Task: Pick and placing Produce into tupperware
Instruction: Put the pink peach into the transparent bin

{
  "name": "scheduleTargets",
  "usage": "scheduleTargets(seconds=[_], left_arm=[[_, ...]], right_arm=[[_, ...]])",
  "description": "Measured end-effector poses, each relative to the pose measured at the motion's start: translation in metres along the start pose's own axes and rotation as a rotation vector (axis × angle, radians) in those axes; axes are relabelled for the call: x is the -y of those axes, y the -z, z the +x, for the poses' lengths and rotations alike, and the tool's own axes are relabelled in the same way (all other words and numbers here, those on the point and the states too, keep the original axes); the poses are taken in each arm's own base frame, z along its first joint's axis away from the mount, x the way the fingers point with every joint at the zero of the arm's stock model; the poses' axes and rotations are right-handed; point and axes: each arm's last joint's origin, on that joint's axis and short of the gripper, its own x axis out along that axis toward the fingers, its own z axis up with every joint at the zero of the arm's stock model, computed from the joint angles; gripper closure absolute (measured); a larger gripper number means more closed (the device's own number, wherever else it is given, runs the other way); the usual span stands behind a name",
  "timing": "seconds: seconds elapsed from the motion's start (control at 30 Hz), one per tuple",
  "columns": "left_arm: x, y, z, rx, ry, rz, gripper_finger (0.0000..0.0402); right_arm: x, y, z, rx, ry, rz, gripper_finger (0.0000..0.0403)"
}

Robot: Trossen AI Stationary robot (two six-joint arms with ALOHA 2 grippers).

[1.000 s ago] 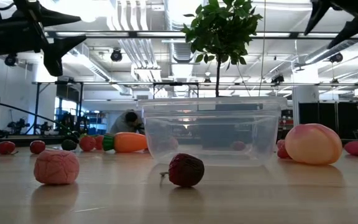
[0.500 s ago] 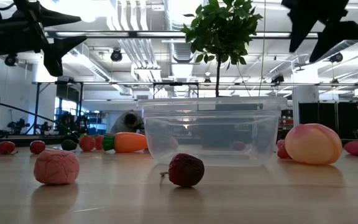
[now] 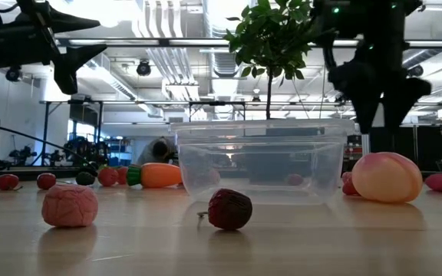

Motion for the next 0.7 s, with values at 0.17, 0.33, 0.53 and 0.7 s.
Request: scheduleTargets(seconds=[0.17,0.33,0.53,0.7], left_arm=[[0.000,0.000,0.000,0.000,0.000,0.000,0.0214],[0.000,0.000,0.000,0.000,0.000,0.000,0.0214],[0.000,0.000,0.000,-0.001,0.000,0.000,0.0214],[0.000,0.000,0.000,0.000,0.000,0.000,0.0214]], right_arm=[[-0.002,-0.013,0.016,0.000,0.024,-0.053,0.0115],[-0.010,-0.022,0.040,0.015,0.008,-0.147,0.0115],[-0.013,-0.023,0.068,-0.025,0.087,-0.241,0.0115],[-0.016,-0.025,0.077,-0.013,0.093,-0.297,0.0121]])
